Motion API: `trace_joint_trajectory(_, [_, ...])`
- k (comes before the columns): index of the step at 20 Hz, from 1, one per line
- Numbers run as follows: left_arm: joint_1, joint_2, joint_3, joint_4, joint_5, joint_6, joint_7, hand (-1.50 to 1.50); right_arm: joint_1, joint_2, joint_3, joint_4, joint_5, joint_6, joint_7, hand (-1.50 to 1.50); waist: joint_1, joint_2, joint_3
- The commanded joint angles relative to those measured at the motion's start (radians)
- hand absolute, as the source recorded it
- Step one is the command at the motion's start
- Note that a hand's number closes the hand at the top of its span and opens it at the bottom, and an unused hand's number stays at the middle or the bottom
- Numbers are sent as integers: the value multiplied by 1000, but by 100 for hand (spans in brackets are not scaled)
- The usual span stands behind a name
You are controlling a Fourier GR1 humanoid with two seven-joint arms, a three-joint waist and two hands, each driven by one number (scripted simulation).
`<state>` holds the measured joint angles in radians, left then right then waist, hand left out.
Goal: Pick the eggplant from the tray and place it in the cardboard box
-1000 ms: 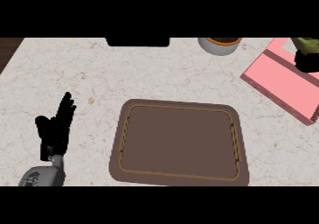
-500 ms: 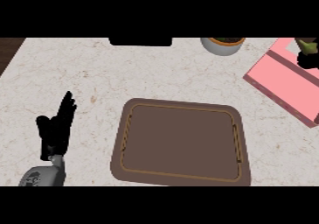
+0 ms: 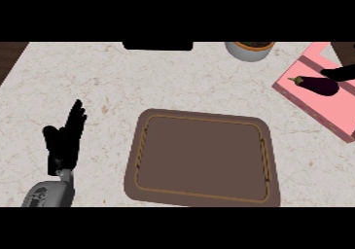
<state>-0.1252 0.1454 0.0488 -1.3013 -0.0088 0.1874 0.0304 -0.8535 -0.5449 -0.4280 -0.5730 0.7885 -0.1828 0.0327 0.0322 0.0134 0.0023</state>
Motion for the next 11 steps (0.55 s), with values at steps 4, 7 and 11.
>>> trace_joint_trajectory(4, [31, 5, 21, 24, 14, -15, -52, 0, -16, -7, -175, 56, -231, 37, -280, -150, -7, -2, 1])
trace_joint_trajectory(7, [6, -13, 3, 13, -9, 18, -10, 0, -12, -16, -261, 83, -332, 81, -329, -150, -13, -4, 1])
trace_joint_trajectory(11, [-17, -4, 9, -13, 0, 7, 19, 0, -3, -69, -318, 115, -401, 94, -362, -150, -15, -6, 0])
